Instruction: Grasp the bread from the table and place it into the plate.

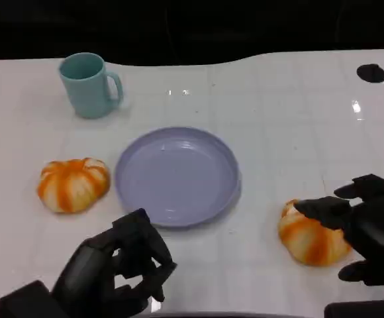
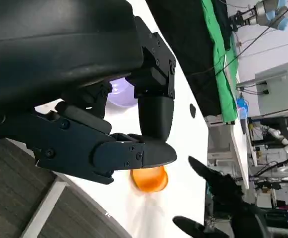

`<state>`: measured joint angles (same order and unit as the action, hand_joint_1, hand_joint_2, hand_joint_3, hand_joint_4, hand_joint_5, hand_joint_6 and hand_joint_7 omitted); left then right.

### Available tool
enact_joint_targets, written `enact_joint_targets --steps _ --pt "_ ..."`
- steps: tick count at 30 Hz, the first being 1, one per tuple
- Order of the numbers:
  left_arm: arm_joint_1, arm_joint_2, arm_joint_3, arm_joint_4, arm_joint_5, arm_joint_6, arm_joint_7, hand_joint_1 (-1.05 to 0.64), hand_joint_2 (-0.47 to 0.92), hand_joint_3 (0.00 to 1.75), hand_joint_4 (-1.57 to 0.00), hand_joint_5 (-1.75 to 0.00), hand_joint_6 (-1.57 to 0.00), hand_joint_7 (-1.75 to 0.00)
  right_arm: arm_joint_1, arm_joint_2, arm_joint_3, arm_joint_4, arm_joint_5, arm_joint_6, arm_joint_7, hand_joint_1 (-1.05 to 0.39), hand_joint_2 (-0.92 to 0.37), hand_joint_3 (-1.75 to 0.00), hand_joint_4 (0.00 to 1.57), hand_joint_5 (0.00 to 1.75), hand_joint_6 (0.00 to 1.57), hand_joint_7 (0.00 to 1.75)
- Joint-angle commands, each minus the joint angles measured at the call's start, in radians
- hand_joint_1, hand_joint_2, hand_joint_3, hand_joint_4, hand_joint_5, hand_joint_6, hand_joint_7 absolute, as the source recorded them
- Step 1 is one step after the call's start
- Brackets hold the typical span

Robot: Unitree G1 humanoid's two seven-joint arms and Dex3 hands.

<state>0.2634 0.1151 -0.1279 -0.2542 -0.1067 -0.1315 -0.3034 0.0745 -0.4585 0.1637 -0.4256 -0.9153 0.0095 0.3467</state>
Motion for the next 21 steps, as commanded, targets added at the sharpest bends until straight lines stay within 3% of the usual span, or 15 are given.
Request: enact_joint_targets --steps 1,13,21 --pt "0.013 0.005 0.002 -0.017 0.013 0.003 0.013 -0.57 0.92 0.43 -0.69 -1.75 -0.5 -1.7 -0.051 0.013 0.038 0.095 -0.024 0.016 -0.025 -0.39 -0.74 -0.01 0.15 0.52 0.45 0.02" --pt "0.016 0.004 0.001 -0.025 0.022 0.003 0.014 -0.57 0.92 0.43 -0.69 -1.75 -0.49 -1.71 -0.181 0.055 0.129 0.337 -0.039 0.042 -0.109 -0.47 -0.83 -0.02 0.19 0.37 0.43 0.0" --pt "0.021 0.002 0.002 -0.032 0.017 0.011 0.014 -0.57 0.92 0.43 -0.68 -1.75 -0.49 -1.7 -0.254 0.093 0.182 0.451 -0.04 0.111 -0.112 -0.51 -0.87 -0.02 0.2 0.33 0.39 0.0"
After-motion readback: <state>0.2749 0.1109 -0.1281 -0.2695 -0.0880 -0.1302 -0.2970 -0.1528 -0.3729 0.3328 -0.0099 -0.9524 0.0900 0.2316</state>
